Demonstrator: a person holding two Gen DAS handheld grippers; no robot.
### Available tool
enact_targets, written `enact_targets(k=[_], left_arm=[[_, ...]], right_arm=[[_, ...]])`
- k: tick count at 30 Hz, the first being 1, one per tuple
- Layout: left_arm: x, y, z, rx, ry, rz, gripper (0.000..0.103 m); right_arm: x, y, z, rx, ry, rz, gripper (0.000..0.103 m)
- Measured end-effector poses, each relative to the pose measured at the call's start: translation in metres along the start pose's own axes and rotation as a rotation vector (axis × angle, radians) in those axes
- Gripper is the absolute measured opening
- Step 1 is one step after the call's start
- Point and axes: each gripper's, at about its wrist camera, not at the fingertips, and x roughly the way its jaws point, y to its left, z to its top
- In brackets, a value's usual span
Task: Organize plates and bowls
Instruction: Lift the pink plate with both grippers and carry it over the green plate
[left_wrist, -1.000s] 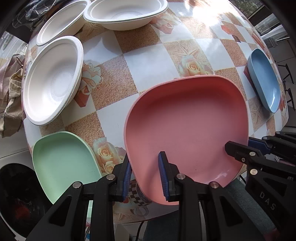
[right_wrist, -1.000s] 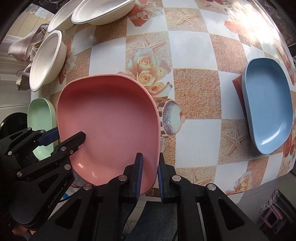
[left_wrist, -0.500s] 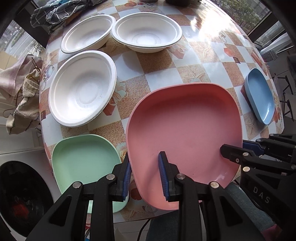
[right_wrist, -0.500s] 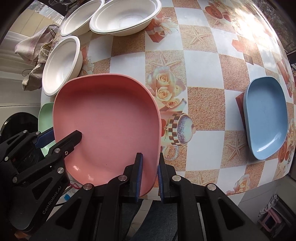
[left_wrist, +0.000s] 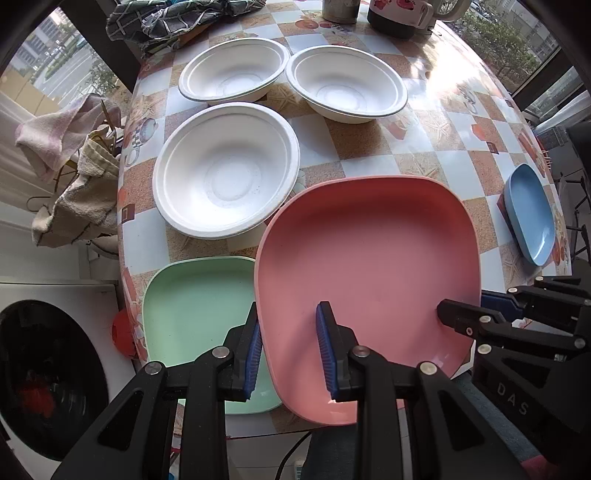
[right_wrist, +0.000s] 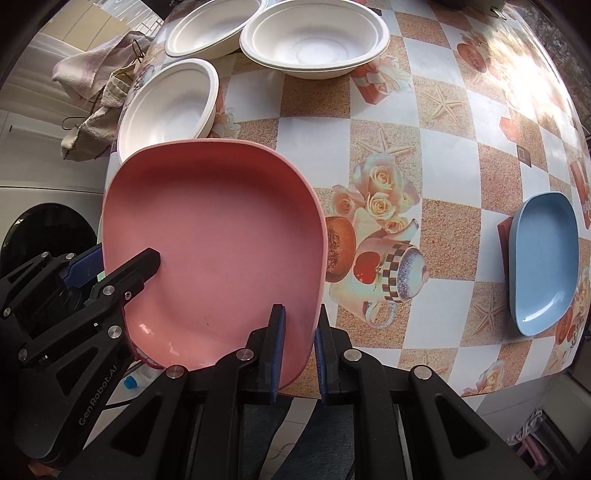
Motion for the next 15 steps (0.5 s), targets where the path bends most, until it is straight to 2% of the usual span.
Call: enact_targets(k=[15], left_arm=[[0.001,0.035,-0.013,-0.089,-0.011,0.036,0.031]], right_arm=[[0.015,0.046,0.009,-0.091,0.009,0.002,0.018]])
